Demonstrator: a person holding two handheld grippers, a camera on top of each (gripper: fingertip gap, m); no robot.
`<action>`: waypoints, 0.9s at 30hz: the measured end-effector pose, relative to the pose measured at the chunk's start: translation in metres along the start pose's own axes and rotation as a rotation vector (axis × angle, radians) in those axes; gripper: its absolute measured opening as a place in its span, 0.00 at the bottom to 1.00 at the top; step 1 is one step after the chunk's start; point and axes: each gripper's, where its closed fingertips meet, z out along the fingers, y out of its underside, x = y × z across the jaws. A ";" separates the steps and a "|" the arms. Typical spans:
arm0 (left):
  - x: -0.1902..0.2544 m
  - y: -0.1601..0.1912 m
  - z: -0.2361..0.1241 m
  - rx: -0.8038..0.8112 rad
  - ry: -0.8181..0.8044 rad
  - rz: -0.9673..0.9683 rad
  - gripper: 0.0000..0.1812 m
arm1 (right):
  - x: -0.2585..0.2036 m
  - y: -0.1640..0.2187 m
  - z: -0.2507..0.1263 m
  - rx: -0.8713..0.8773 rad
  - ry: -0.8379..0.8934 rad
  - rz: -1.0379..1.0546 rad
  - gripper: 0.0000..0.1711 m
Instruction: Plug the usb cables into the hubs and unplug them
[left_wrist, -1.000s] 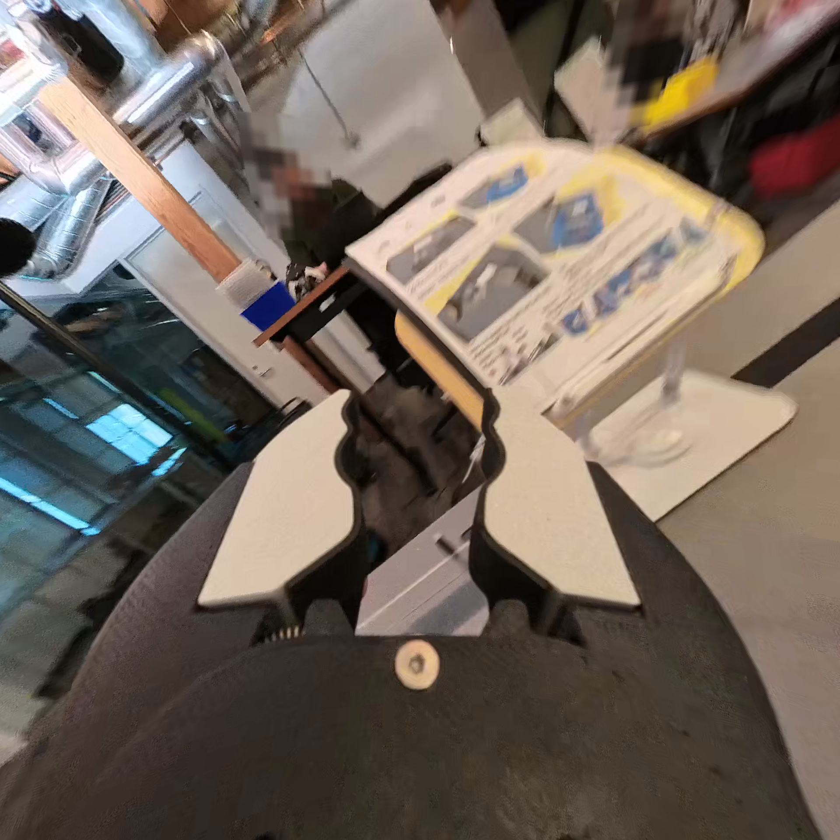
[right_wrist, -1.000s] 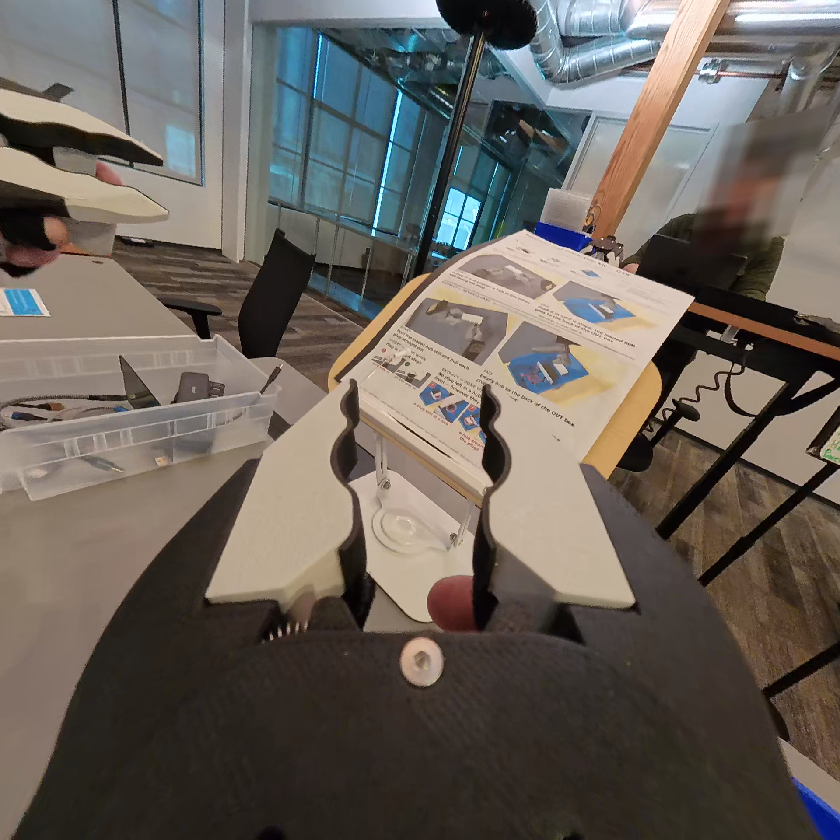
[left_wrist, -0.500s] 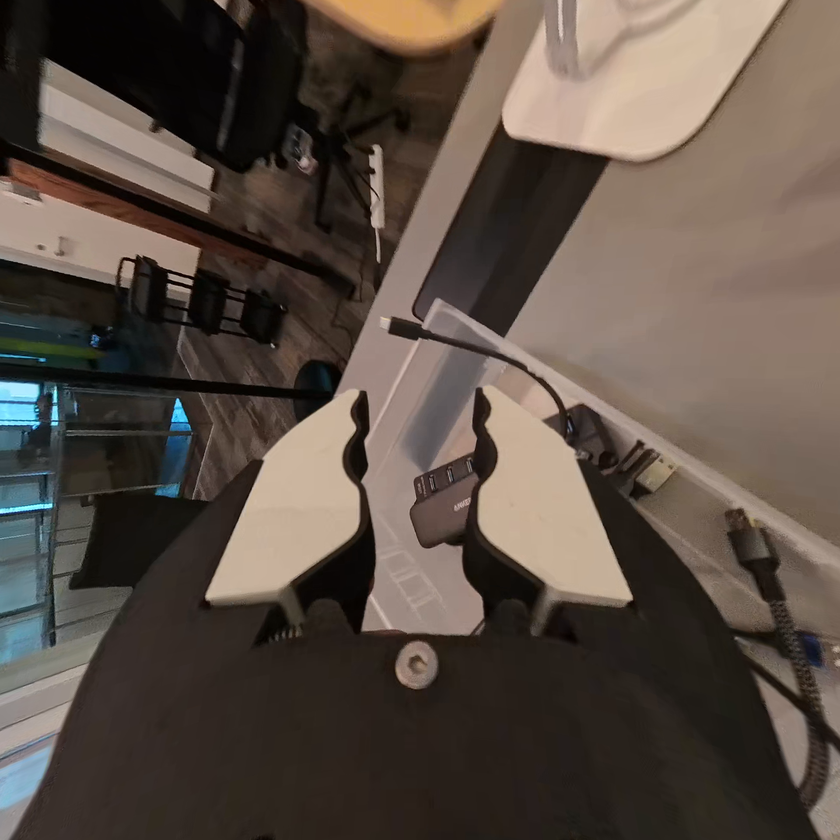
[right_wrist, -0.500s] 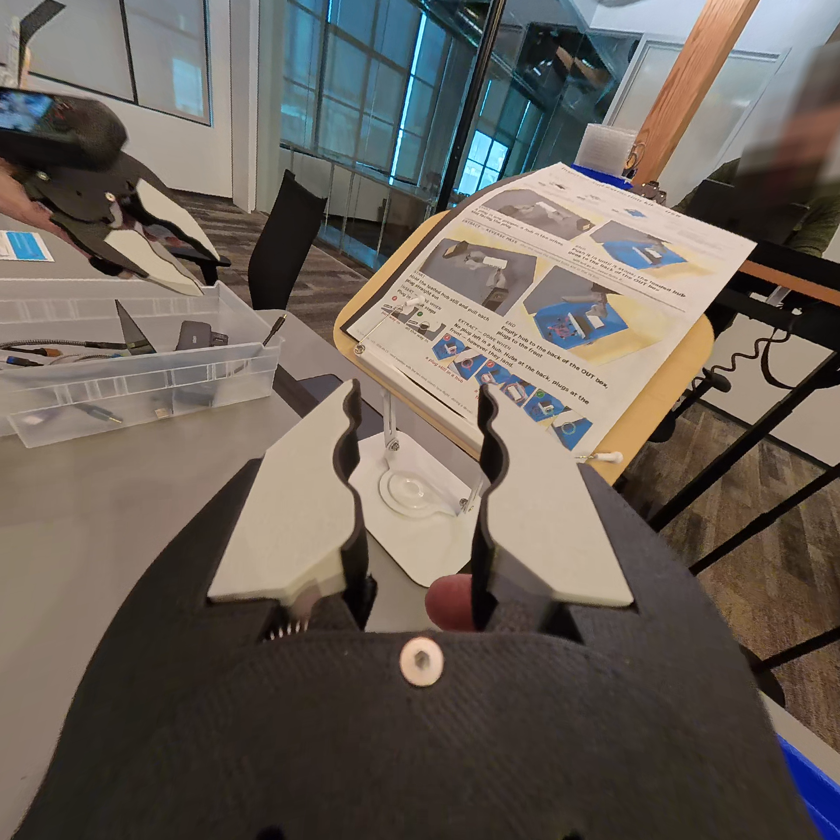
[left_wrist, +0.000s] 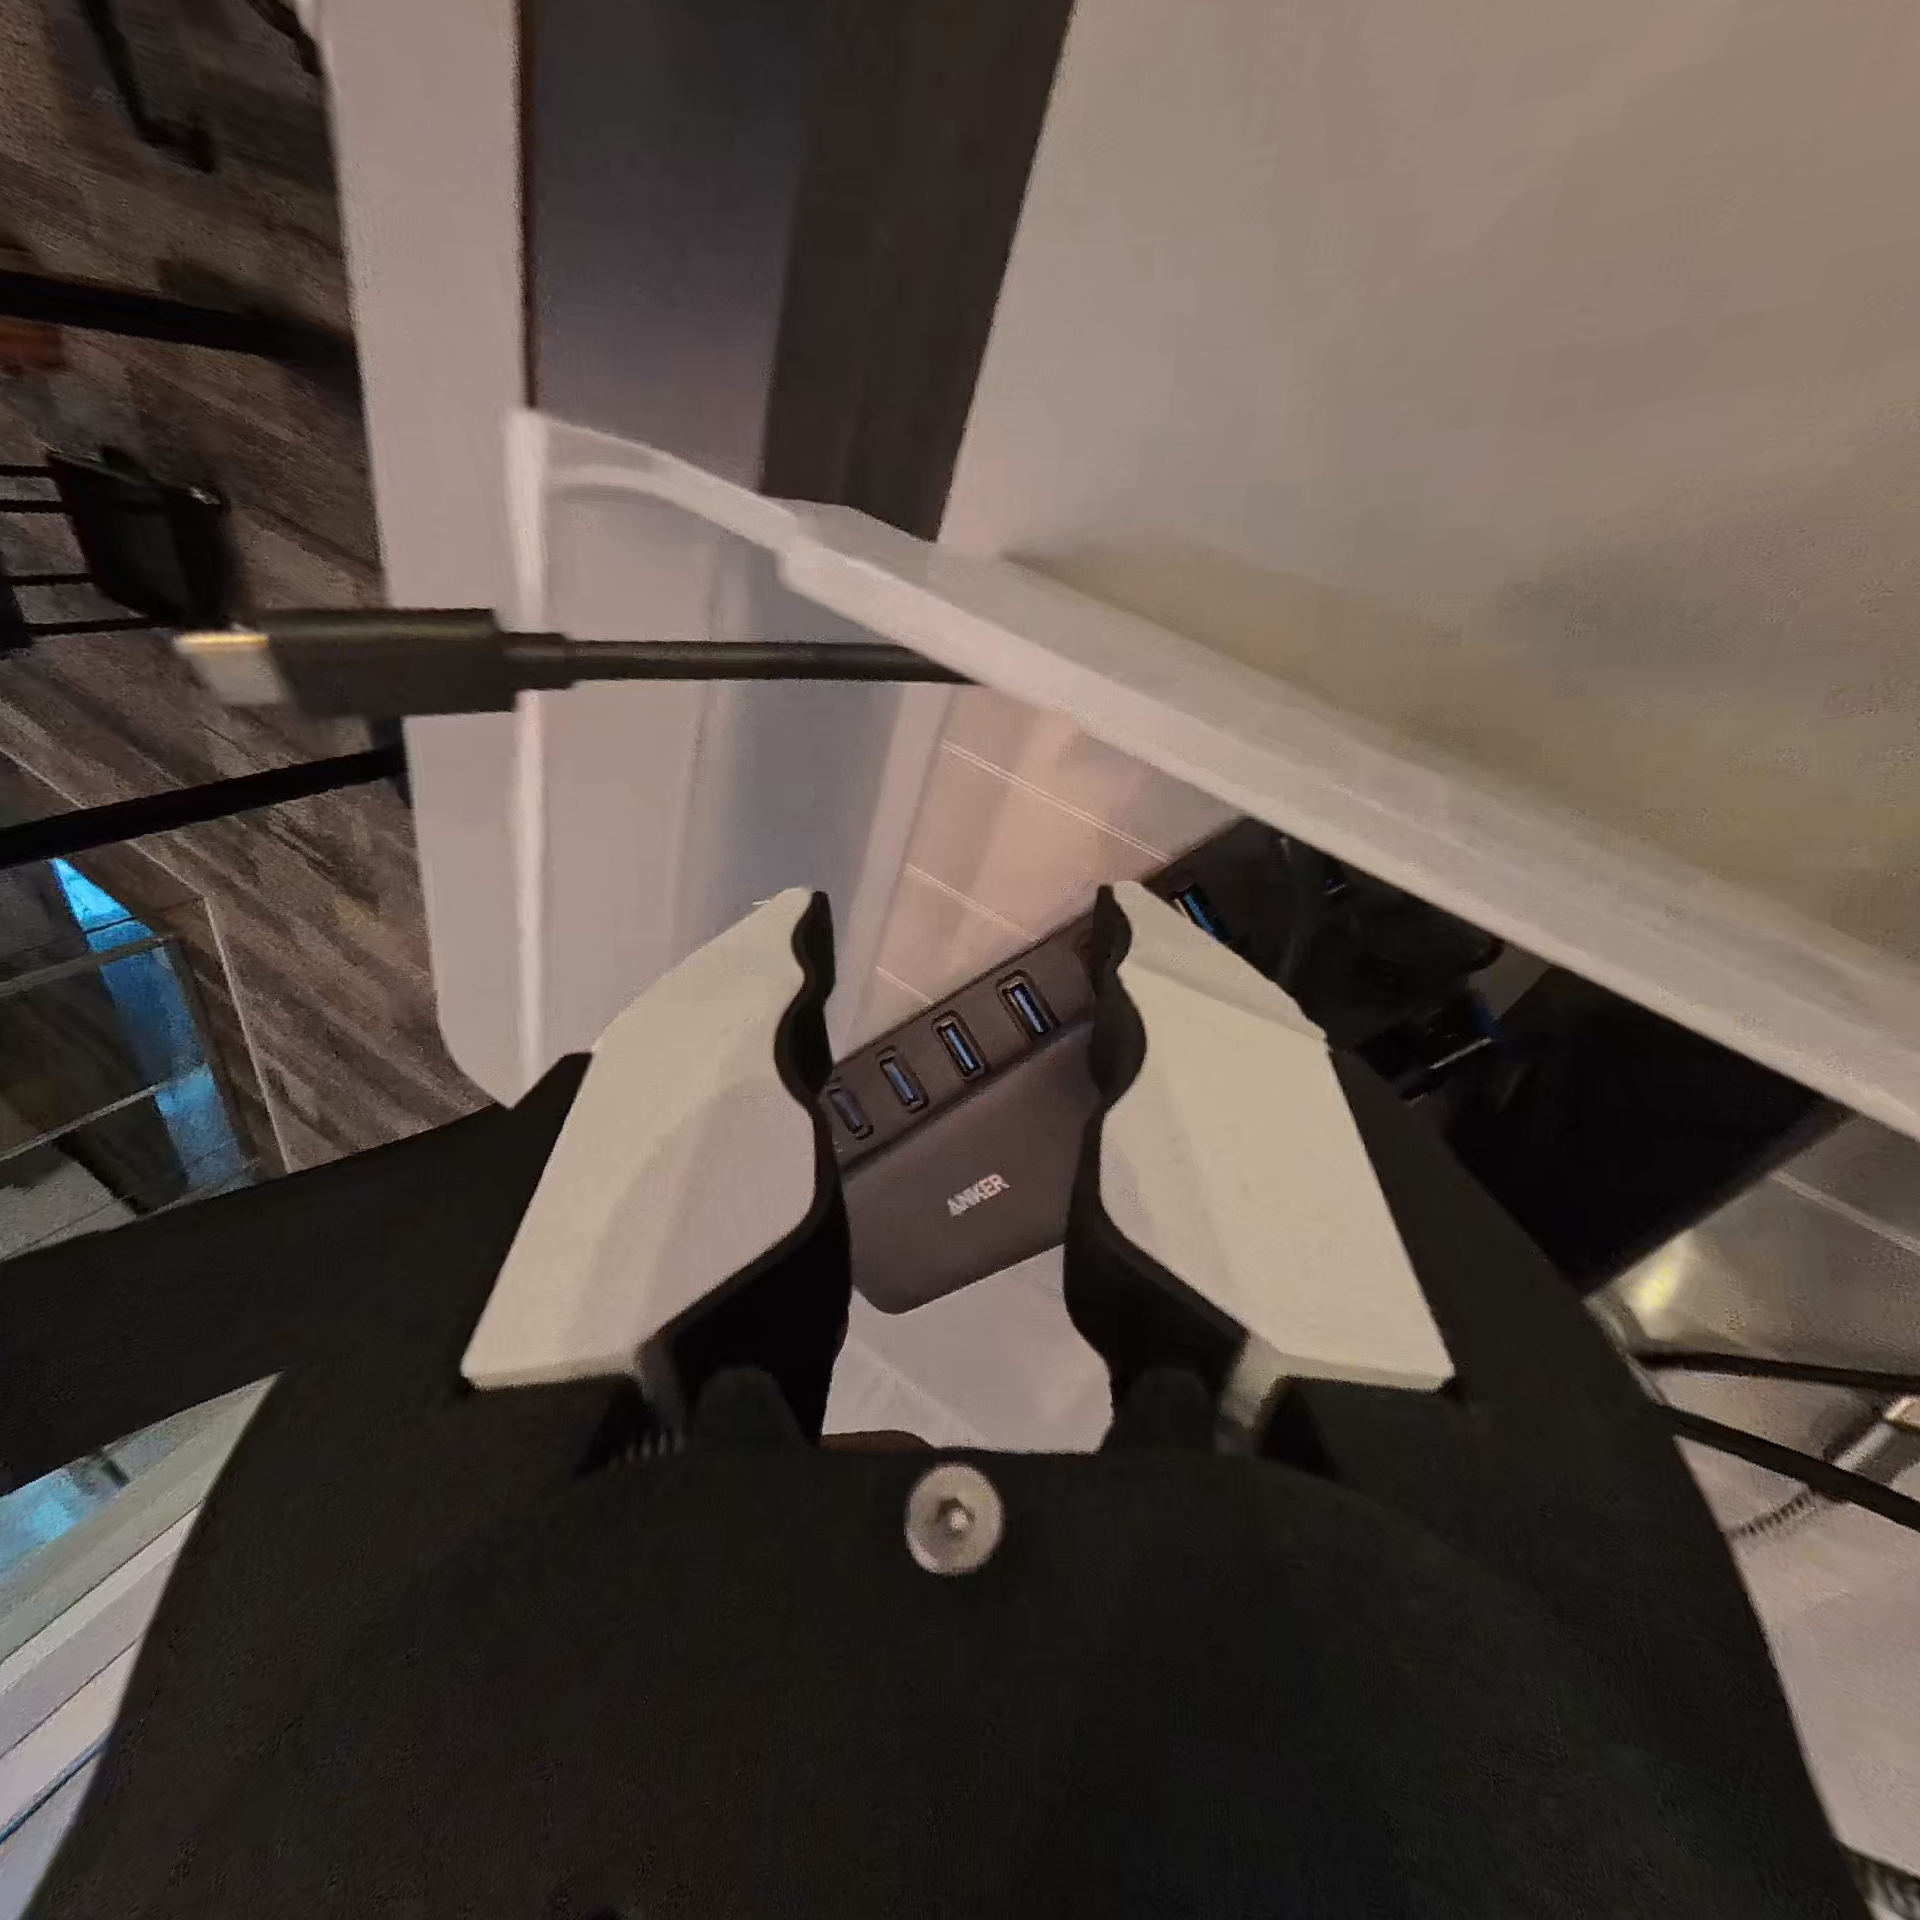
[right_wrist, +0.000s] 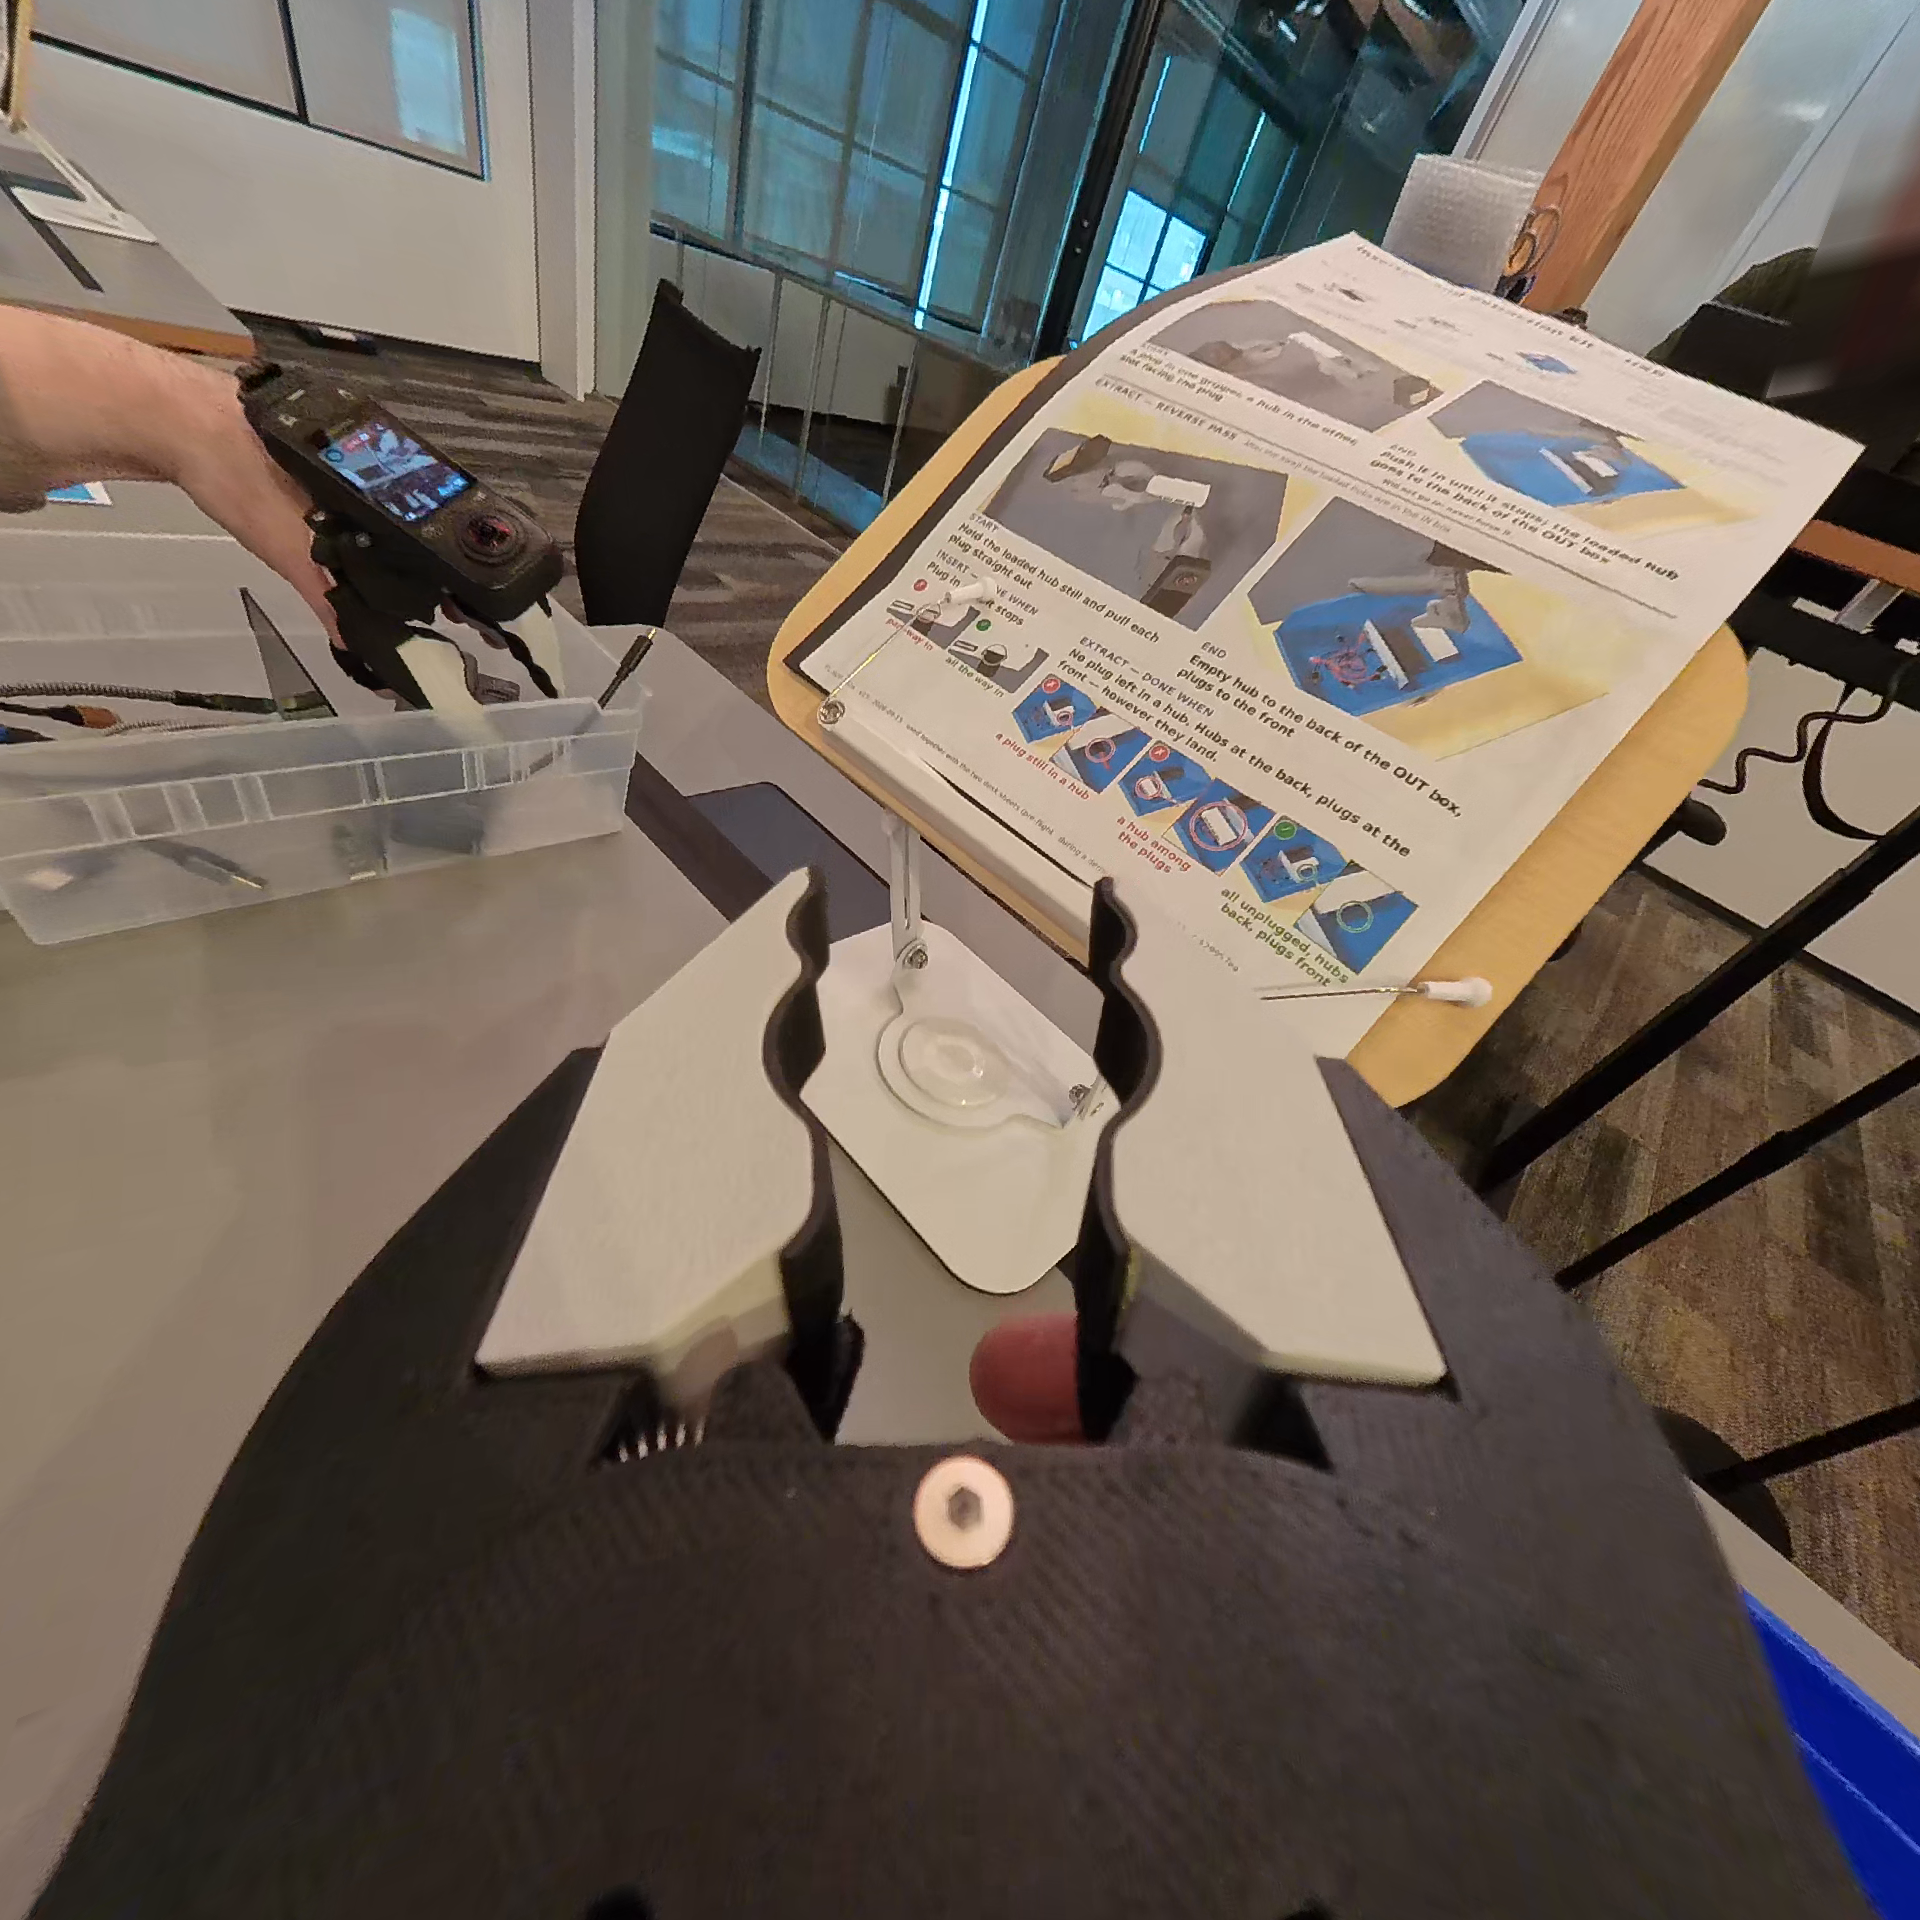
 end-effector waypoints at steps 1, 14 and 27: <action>0.005 0.002 0.004 -0.017 0.029 0.014 0.27 | 0.000 0.002 0.001 -0.006 -0.002 0.000 0.28; 0.031 0.041 -0.001 -0.177 0.256 0.134 0.35 | -0.002 0.017 0.008 -0.046 -0.024 0.000 0.29; 0.033 0.036 0.010 -0.153 0.303 0.264 0.38 | -0.005 0.024 0.012 -0.066 -0.039 -0.006 0.29</action>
